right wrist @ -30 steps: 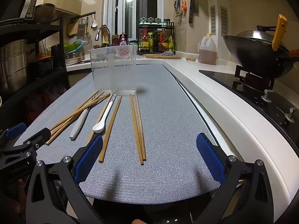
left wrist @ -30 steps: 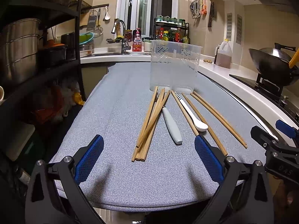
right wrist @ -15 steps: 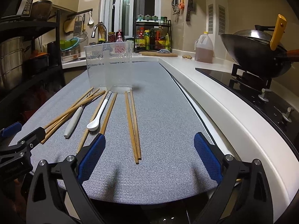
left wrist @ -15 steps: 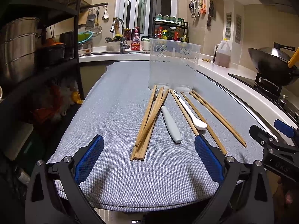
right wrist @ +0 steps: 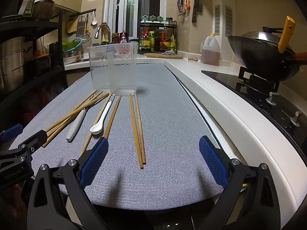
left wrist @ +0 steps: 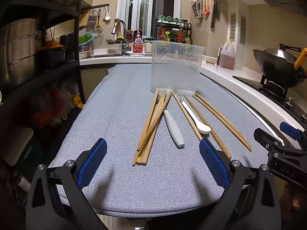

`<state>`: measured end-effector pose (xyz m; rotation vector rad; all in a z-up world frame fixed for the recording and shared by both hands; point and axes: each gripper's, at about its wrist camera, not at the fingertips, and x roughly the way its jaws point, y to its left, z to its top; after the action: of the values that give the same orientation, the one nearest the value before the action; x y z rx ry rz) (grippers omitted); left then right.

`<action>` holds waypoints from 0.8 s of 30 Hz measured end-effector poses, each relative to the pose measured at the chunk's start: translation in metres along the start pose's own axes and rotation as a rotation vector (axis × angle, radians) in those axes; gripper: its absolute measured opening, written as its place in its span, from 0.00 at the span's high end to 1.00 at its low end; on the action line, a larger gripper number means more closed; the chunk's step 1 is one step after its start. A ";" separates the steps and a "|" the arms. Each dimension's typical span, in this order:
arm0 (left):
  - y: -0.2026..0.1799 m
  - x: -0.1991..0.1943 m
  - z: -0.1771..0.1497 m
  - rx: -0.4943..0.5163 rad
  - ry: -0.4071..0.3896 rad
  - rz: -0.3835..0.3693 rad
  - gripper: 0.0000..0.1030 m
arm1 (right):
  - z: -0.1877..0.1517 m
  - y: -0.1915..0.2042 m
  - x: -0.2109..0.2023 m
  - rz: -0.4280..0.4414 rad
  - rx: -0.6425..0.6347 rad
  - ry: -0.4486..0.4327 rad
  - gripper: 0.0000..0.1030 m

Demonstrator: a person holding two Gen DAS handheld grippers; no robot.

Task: Organize utensils

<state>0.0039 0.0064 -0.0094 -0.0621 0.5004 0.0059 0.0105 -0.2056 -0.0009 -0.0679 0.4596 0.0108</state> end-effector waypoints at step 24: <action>-0.005 -0.004 0.002 0.012 -0.009 -0.024 0.14 | 0.001 0.000 -0.005 -0.016 0.011 -0.025 0.10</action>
<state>0.0018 0.0019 -0.0053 -0.0562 0.4910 -0.0200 0.0062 -0.2051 0.0017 -0.0603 0.4341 -0.0065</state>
